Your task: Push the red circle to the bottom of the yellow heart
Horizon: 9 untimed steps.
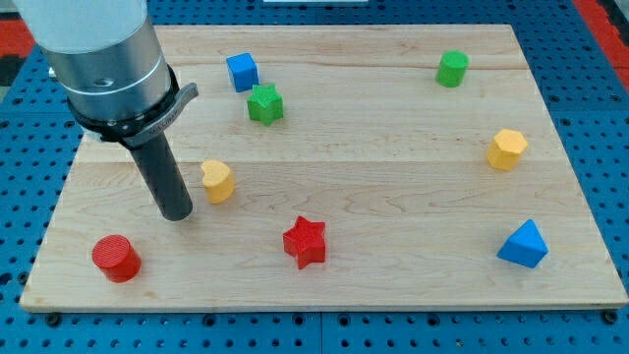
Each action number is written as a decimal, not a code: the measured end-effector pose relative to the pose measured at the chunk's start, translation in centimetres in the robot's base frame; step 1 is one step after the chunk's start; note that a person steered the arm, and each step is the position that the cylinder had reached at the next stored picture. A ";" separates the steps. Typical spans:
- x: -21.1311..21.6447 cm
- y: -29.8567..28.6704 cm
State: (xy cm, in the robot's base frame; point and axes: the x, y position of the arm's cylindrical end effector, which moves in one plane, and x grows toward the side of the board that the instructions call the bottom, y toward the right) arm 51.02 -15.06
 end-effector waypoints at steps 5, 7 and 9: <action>-4.9 1.7; -6.3 -3.5; -3.4 -3.3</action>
State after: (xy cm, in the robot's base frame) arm 47.59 -18.37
